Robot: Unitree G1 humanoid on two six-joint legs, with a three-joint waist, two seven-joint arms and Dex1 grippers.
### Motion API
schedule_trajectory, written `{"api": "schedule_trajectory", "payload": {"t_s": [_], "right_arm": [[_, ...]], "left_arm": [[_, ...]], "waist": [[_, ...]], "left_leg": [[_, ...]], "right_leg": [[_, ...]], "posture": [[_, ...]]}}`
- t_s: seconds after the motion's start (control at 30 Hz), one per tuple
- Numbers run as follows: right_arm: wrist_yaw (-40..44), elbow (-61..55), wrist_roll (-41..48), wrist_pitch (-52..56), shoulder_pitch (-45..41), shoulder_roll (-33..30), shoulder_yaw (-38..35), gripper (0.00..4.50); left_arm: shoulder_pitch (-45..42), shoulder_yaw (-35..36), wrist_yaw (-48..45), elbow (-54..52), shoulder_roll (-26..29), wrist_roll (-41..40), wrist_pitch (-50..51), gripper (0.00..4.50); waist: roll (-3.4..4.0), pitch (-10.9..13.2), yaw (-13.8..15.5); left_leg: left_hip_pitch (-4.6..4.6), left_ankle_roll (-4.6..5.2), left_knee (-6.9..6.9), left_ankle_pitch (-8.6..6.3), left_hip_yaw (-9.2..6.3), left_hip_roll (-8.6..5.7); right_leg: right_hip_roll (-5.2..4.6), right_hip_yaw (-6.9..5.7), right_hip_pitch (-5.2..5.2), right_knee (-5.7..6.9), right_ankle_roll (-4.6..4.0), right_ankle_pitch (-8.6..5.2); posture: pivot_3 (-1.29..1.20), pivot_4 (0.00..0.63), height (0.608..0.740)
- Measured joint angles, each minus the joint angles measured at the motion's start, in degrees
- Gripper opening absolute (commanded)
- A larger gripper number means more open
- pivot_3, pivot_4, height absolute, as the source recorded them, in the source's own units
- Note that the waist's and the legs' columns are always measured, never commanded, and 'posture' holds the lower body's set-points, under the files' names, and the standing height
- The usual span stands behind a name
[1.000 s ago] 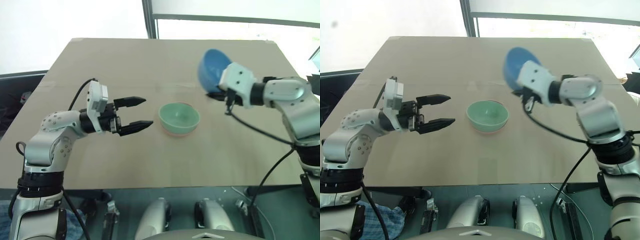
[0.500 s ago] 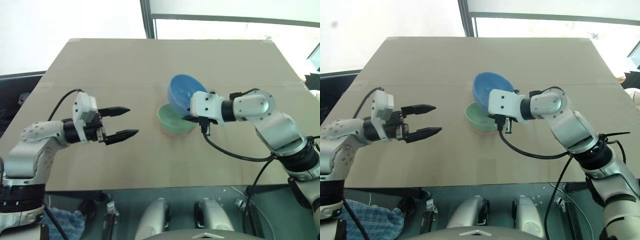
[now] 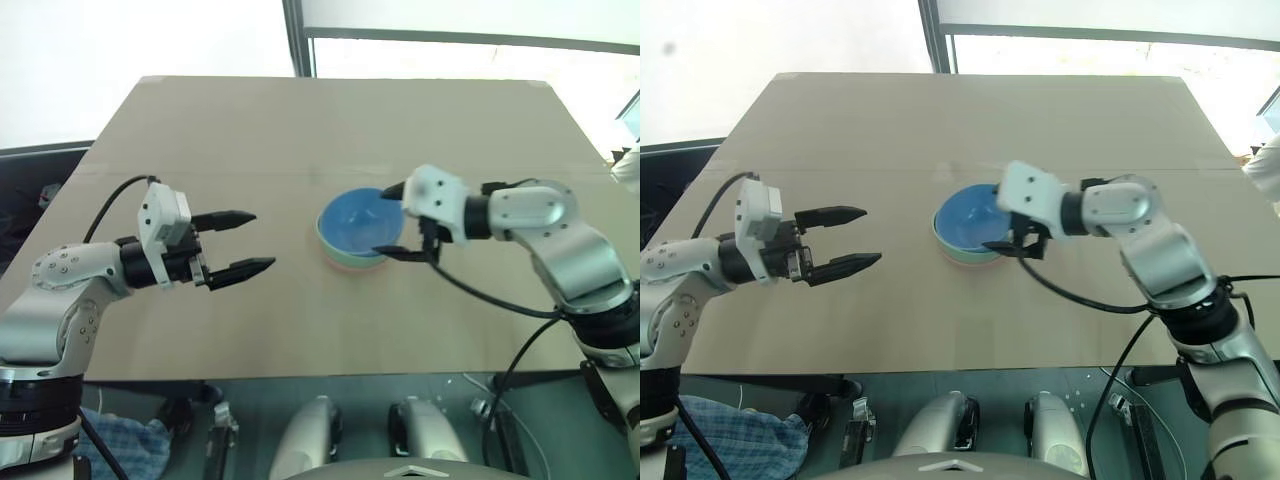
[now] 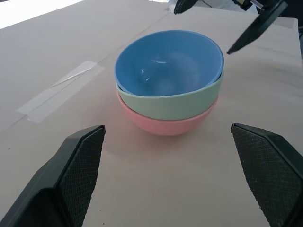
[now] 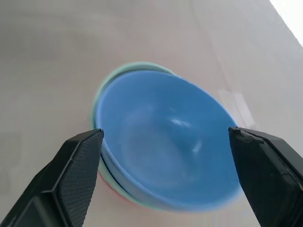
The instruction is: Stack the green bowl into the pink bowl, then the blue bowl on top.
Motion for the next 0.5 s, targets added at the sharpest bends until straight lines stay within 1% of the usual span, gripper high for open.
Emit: {"api": "schedule_trajectory", "payload": {"t_s": [0.03, 0.07, 0.1, 0.13, 0.2, 0.23, 0.33, 0.37, 0.47, 0.5], "right_arm": [[-0.10, -0.03, 0.37, 0.08, 0.41, -0.10, -0.56, 4.46], [-0.33, -0.51, 1.76, 0.24, 2.03, -0.36, -2.95, 4.46], [-0.35, -1.35, 3.93, 0.78, 5.21, -1.30, -6.93, 4.46], [-0.31, -1.61, 4.69, 1.01, 6.54, -1.85, -8.44, 4.46], [1.16, -2.38, 8.11, -0.19, 15.01, -4.42, -16.38, 4.46], [1.92, -2.12, 8.65, -0.98, 18.50, -5.25, -18.86, 4.46], [4.74, -1.22, 9.86, -8.73, 28.16, -6.06, -25.06, 4.46], [6.41, 0.26, 10.50, -12.39, 32.31, -6.24, -28.24, 4.46], [8.78, 4.52, 11.74, -18.11, 38.55, -6.24, -34.28, 4.46], [9.20, 5.41, 11.85, -19.19, 39.26, -6.24, -35.29, 4.46]], "left_arm": [[0.05, 0.00, 0.28, 0.00, -0.06, 0.05, 0.06, 4.50], [0.07, 0.05, 1.43, -0.26, -0.54, 0.10, 0.32, 4.50], [0.50, 0.39, 3.85, -0.92, -1.25, 0.26, 0.91, 4.50], [0.58, 0.44, 4.88, -1.15, -1.54, 0.36, 1.32, 4.50], [1.54, 0.43, 9.29, -3.20, -3.48, 0.97, 2.40, 4.50], [2.60, 0.36, 10.65, -3.98, -4.15, 1.33, 2.62, 4.50], [4.28, -0.99, 14.23, -5.37, -5.85, 2.97, 3.28, 4.50], [5.73, -1.02, 14.75, -6.27, -6.17, 3.54, 2.81, 4.50], [9.05, -0.83, 14.82, -6.53, -6.20, 5.15, 1.31, 4.50], [9.64, -0.82, 14.82, -6.49, -6.21, 5.29, 1.27, 4.50]], "waist": [[0.01, 0.00, -0.03], [0.00, 0.00, 0.00], [0.00, 0.00, 0.16], [0.00, 0.00, 0.20], [-0.02, -0.01, 0.71], [-0.02, -0.02, 0.93], [-0.01, -0.02, 1.05], [-0.01, -0.02, 1.13], [0.00, -0.02, 1.14], [0.01, -0.02, 1.12]], "left_leg": [[0.00, 0.00, -0.01, 0.00, 0.00, 0.00], [-0.01, 0.00, -0.06, 0.00, 0.00, 0.00], [0.01, 0.04, -0.09, -0.02, -0.01, 0.01], [0.00, 0.05, -0.09, -0.02, -0.01, 0.01], [0.03, 0.06, -0.13, -0.03, -0.01, 0.01], [0.04, 0.06, -0.13, -0.03, 0.01, 0.01], [0.08, 0.14, -0.15, -0.07, 0.04, 0.03], [0.14, 0.16, -0.15, -0.08, 0.04, 0.05], [0.19, 0.13, -0.15, -0.07, 0.05, 0.06], [0.22, 0.13, -0.15, -0.06, 0.06, 0.07]], "right_leg": [[0.00, 0.00, -0.01, 0.00, 0.00, 0.00], [0.00, 0.00, -0.02, -0.01, 0.00, 0.00], [0.00, 0.00, -0.01, -0.01, 0.00, 0.00], [0.00, 0.00, -0.02, -0.01, 0.00, 0.00], [-0.01, 0.00, 0.03, -0.07, 0.00, 0.00], [-0.01, 0.01, 0.07, -0.10, 0.00, 0.00], [0.00, 0.03, 0.06, -0.09, 0.01, 0.00], [0.01, 0.03, 0.09, -0.06, 0.00, 0.00], [0.01, 0.04, 0.11, -0.02, 0.00, 0.00], [0.01, 0.04, 0.12, -0.01, -0.01, -0.01]], "posture": [[0.00, 0.150, 0.740], [0.00, 0.150, 0.740], [0.00, 0.150, 0.740], [0.00, 0.150, 0.740], [0.00, 0.150, 0.740], [0.00, 0.150, 0.740], [0.00, 0.150, 0.740], [0.00, 0.150, 0.740], [0.00, 0.150, 0.740], [0.00, 0.150, 0.740]]}}
